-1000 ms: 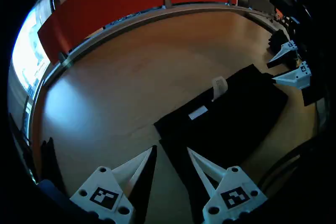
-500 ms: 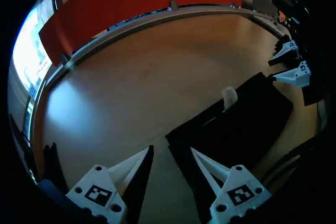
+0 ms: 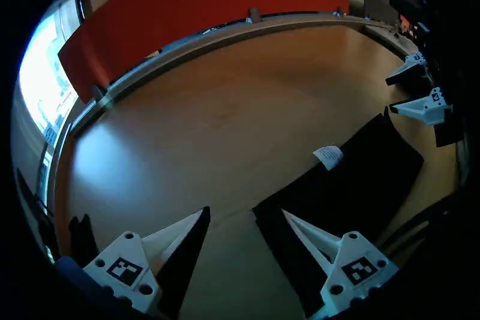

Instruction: Fold towel

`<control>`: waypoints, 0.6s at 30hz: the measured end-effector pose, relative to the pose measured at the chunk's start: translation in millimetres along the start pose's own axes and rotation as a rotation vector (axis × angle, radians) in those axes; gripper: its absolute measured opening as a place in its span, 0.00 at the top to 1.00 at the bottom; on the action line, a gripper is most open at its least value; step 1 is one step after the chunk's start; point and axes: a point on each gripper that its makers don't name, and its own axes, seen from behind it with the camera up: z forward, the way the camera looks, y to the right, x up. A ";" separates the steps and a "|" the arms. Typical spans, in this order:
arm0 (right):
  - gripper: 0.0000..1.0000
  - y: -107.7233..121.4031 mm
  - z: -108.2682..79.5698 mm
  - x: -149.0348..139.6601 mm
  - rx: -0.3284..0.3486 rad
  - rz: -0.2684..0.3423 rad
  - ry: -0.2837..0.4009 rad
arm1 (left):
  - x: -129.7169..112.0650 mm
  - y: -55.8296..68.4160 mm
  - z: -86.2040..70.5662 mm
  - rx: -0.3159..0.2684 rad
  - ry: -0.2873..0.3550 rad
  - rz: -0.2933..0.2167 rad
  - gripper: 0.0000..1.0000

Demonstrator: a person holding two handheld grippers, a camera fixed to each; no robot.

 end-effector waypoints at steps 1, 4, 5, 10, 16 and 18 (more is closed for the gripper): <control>0.03 -0.1 -1.4 0.9 -0.001 0.000 0.004 | 0.1 0.5 -1.0 -0.003 0.002 -0.005 0.23; 0.03 0.1 -4.8 3.1 -0.004 0.005 0.012 | 0.3 1.3 -4.4 -0.009 0.009 -0.018 0.23; 0.03 0.2 -5.7 3.7 -0.006 0.009 0.014 | 0.3 1.2 -5.7 -0.009 0.011 -0.021 0.23; 0.03 0.5 -10.4 6.3 -0.011 0.029 0.026 | 1.9 -2.6 -10.4 0.002 0.018 -0.015 0.23; 0.03 -3.3 -17.6 6.4 -0.010 0.038 0.036 | 5.3 -4.3 -17.4 0.011 0.032 -0.016 0.23; 0.03 -5.2 -19.9 4.9 -0.009 0.037 0.035 | 5.4 -4.0 -20.2 0.010 0.035 -0.020 0.23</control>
